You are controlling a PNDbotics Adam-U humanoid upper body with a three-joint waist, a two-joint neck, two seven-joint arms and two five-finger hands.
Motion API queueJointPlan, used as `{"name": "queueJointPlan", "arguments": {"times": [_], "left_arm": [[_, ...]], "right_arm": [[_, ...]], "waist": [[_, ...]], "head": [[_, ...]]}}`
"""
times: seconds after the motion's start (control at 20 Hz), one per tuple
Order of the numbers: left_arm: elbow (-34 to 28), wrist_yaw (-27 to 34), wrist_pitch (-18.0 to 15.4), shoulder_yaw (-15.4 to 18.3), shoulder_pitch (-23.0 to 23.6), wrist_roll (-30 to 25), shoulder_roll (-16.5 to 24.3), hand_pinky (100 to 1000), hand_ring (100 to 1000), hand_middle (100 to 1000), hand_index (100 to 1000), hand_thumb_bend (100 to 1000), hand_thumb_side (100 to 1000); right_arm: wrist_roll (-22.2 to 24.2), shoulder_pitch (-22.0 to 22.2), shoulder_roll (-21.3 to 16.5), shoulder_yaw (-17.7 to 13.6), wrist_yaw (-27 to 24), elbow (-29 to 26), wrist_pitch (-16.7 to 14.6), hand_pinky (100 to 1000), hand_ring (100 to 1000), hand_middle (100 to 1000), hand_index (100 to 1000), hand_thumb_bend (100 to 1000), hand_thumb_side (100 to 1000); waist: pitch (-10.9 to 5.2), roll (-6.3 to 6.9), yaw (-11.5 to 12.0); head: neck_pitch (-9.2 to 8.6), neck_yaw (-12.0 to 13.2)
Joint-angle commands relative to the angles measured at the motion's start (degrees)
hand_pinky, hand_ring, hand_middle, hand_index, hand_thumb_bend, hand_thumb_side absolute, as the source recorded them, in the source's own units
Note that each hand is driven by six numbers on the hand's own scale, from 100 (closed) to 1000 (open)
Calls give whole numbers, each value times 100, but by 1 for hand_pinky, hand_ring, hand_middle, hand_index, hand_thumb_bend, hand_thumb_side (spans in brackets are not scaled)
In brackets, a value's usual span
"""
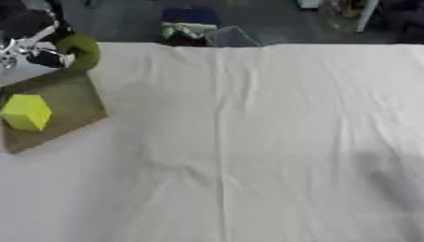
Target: Pick up objects on the table and place them in the box.
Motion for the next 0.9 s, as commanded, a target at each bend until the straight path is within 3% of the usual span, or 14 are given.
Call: {"name": "queueJointPlan", "arguments": {"times": [0.05,0.2,0.25,0.3,0.35,0.45,0.55,0.65,0.9], "left_arm": [[-42,-353,-241,-151,152,-131,310,572,492,529,621,100,119],[87,-578,-377,-187,430,-200,281,632,595,664,721,187,118],[110,-610,-410,-178,528,-243,282,683,672,758,806,332,187],[99,-632,-433,-156,620,-285,290,699,695,783,832,385,287],[38,-609,-434,-91,721,-289,303,729,735,829,878,492,482],[-254,-469,-367,103,955,-188,355,768,770,882,918,653,700],[-704,-249,-248,327,1228,-45,412,791,788,910,933,676,774],[-1198,93,-92,605,1488,81,456,800,790,916,934,654,792],[-2354,1146,324,1319,2049,402,434,785,753,873,913,514,755]], "right_arm": [[-31,-23,-186,-50,23,-44,2,734,989,596,892,269,296],[-33,23,-204,-54,28,-8,10,734,989,596,892,267,296],[-34,38,-213,-56,27,9,12,735,990,596,892,267,296],[-37,50,-223,-58,25,23,13,735,990,596,892,266,296],[-42,62,-233,-63,22,34,13,735,990,596,892,266,295],[-52,79,-253,-71,13,51,14,735,990,595,893,265,295],[-59,99,-274,-77,0,67,14,735,990,595,892,265,295],[-67,119,-286,-86,-12,77,13,735,991,595,892,264,294],[-101,172,-318,-117,-36,88,20,735,991,595,892,262,294]], "waist": [[-149,14,41],[-196,6,124],[-211,4,152],[-222,4,176],[-231,4,203],[-238,4,249],[-237,5,292],[-239,6,328],[-246,10,402]], "head": [[78,-29],[122,-48],[140,-48],[153,-45],[163,-44],[174,-51],[176,-61],[177,-74],[177,-136]]}}
